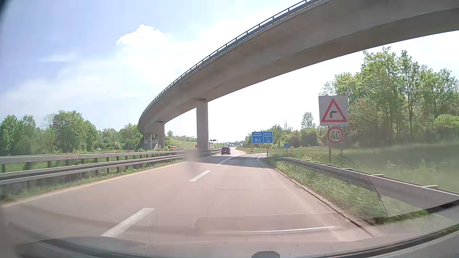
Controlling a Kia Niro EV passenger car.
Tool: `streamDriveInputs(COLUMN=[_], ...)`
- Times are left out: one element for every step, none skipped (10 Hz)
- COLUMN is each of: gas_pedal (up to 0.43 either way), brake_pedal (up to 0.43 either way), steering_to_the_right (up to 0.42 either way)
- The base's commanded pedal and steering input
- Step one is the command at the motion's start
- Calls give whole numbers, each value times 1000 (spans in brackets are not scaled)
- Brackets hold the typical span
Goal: Follow the waypoints while adhering to traffic rules and regulations
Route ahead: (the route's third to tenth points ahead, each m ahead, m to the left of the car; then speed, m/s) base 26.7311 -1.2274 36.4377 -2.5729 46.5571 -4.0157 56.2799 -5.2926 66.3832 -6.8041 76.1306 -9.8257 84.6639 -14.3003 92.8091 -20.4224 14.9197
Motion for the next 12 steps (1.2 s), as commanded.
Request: streamDriveInputs(gas_pedal=[110, 110, 110, 110, 110, 110, 110, 110, 110, 110, 87, 79], brake_pedal=[0, 0, 0, 0, 0, 0, 0, 0, 0, 0, 0, 0], steering_to_the_right=[-4, -3, -3, -3, -3, -2, -2, -2, -2, -1, 0, 1])
